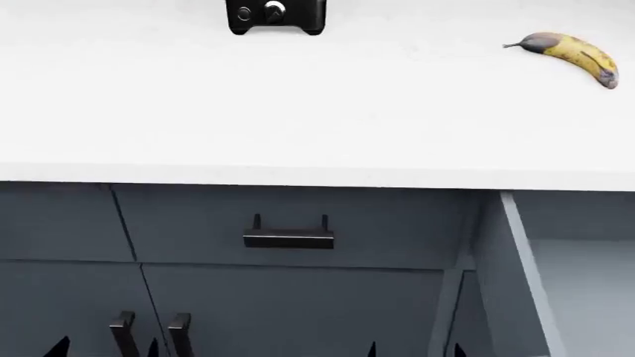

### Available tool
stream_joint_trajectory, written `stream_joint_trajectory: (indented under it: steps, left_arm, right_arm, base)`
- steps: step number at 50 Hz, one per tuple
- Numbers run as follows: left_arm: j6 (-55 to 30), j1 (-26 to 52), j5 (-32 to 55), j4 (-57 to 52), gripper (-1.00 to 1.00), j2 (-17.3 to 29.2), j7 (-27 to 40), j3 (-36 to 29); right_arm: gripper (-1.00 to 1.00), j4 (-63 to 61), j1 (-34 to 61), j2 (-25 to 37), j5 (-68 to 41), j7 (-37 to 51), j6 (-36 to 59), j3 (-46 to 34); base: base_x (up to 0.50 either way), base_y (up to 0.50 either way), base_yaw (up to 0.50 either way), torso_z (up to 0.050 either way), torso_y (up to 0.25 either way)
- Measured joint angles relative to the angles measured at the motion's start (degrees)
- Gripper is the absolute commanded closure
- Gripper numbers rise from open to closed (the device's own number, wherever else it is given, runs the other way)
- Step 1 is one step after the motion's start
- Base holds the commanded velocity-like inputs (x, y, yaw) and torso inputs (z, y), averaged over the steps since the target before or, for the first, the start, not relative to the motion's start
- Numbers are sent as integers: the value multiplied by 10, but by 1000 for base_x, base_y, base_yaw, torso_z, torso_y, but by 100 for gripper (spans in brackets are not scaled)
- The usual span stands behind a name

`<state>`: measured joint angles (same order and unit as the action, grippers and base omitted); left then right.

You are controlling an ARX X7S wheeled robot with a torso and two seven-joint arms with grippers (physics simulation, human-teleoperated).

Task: Close the right drawer.

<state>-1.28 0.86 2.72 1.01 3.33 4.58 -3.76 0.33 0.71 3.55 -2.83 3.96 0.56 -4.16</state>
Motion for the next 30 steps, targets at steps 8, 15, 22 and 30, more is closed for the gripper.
stream_joint_trajectory:
  steps: [8, 15, 22, 30]
  left_arm:
    - [-3, 2, 5, 1, -100, 6, 8, -8]
    - [-4, 2, 9, 1, -100, 12, 13, -15]
    - [-5, 3, 15, 2, -100, 16, 19, -20]
    - [-5, 3, 21, 2, -100, 24, 24, -24]
  right_arm:
    - [-100, 1, 0, 6, -6, 4, -3, -9]
    - [-100, 1, 0, 11, -9, 10, -6, -16]
    - [-100, 2, 0, 15, -10, 17, -8, -23]
    - [-100, 2, 2, 19, -10, 26, -4, -31]
  base:
    - [0, 500, 0, 0, 0]
    - [0, 500, 0, 0, 0]
    - [0, 500, 0, 0, 0]
    - [0, 398, 0, 0, 0]
